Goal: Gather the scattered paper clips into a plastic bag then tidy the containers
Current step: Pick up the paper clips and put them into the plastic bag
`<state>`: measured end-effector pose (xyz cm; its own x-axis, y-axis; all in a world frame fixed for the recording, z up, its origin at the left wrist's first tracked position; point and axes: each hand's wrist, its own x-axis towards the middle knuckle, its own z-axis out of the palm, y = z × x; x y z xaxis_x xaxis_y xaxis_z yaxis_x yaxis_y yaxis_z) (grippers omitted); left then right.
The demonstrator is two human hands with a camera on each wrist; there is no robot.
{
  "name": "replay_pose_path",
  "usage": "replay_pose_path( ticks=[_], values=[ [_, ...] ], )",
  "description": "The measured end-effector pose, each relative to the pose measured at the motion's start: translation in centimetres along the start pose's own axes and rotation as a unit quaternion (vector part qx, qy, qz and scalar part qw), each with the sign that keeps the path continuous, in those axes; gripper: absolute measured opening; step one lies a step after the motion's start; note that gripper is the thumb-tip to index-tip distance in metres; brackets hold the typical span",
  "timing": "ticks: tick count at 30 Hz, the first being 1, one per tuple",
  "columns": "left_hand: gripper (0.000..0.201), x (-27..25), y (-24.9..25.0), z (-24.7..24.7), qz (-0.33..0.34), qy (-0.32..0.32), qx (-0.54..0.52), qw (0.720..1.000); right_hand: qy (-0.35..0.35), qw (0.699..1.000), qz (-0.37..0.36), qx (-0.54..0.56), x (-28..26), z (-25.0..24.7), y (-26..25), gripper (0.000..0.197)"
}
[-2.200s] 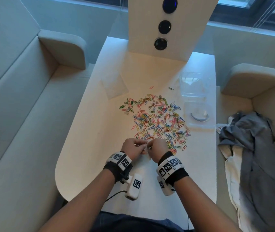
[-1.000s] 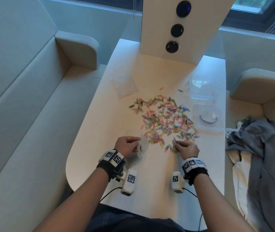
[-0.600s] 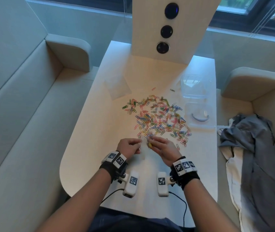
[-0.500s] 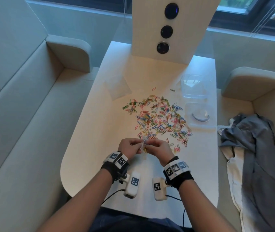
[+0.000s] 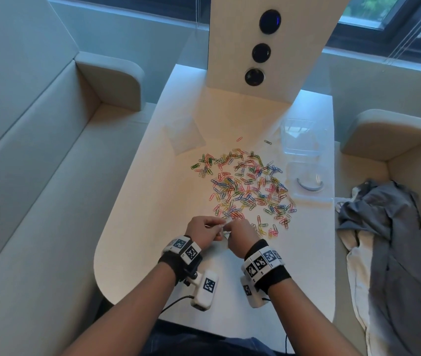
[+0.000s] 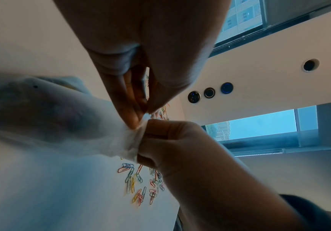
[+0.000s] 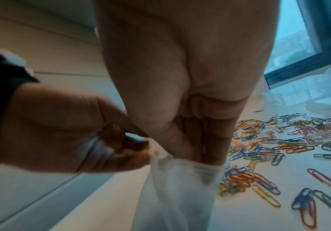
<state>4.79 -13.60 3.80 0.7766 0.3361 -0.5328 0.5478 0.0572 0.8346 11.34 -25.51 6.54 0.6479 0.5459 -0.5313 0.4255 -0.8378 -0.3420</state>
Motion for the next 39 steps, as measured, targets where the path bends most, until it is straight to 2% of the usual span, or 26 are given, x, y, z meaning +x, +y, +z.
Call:
replay_pose_path(
  ticks=[2, 5, 7, 8, 11, 13, 18, 21, 25, 29, 32, 34, 35, 37, 39],
  values=[
    [0.02, 0.1, -0.1, -0.3, 0.004, -0.002, 0.006, 1.0, 0.008, 0.999, -0.006, 0.031, -0.1, -0.6, 0.1, 0.038],
    [0.027, 0.5, -0.2, -1.2, 0.004, 0.018, 0.045, 0.999, 0.112, 0.975, 0.009, 0.194, -0.1, -1.5, 1.9, 0.026],
    [0.03, 0.8, -0.1, -2.5, -0.018, 0.03, 0.054, 0.998, 0.164, 0.959, 0.057, 0.226, 0.4, -1.6, 4.5, 0.02],
    [0.028, 0.8, 0.0, -3.2, -0.03, 0.034, 0.049, 0.998, 0.17, 0.959, 0.1, 0.203, 0.9, -1.3, 6.1, 0.028],
    [0.021, 0.6, 0.4, -6.0, -0.028, 0.052, 0.029, 0.998, 0.1, 0.951, 0.264, 0.127, 2.2, 0.9, 10.2, 0.087],
    [0.02, 0.4, 0.6, -7.7, -0.02, 0.062, 0.015, 0.998, 0.104, 0.938, 0.306, 0.125, 2.8, 2.8, 11.3, 0.104],
    [0.017, 0.5, 0.3, -10.3, -0.019, 0.091, -0.016, 0.996, 0.201, 0.942, 0.227, 0.142, 4.0, 5.7, 8.8, 0.083],
    [0.016, 0.7, -0.2, -10.9, -0.018, 0.105, -0.019, 0.994, 0.209, 0.95, 0.186, 0.137, 5.0, 6.1, 6.4, 0.068],
    [0.011, 0.6, -0.9, -10.8, -0.024, 0.1, -0.013, 0.995, 0.239, 0.947, 0.143, 0.158, 6.4, 6.1, 4.9, 0.033],
    [0.011, 0.5, -1.3, -10.2, -0.028, 0.089, -0.021, 0.995, 0.253, 0.941, 0.13, 0.186, 6.6, 5.5, 5.4, 0.015],
    [0.013, 0.5, -1.2, -9.5, -0.03, 0.085, -0.028, 0.996, 0.247, 0.942, 0.135, 0.186, 6.3, 4.2, 6.0, 0.013],
    [0.016, 0.7, -1.1, -8.9, -0.038, 0.082, -0.034, 0.995, 0.242, 0.917, 0.194, 0.25, 5.8, 3.4, 6.7, 0.012],
    [0.016, 0.8, -1.1, -8.6, -0.042, 0.079, -0.036, 0.995, 0.234, 0.894, 0.236, 0.301, 5.4, 3.3, 7.3, 0.011],
    [0.016, 1.1, -1.1, -7.8, -0.046, 0.072, -0.037, 0.996, 0.203, 0.826, 0.287, 0.441, 5.0, 3.3, 8.3, 0.013],
    [0.016, 1.4, -1.1, -7.0, -0.048, 0.065, -0.042, 0.996, 0.158, 0.733, 0.257, 0.609, 4.9, 3.3, 8.7, 0.021]
  ],
)
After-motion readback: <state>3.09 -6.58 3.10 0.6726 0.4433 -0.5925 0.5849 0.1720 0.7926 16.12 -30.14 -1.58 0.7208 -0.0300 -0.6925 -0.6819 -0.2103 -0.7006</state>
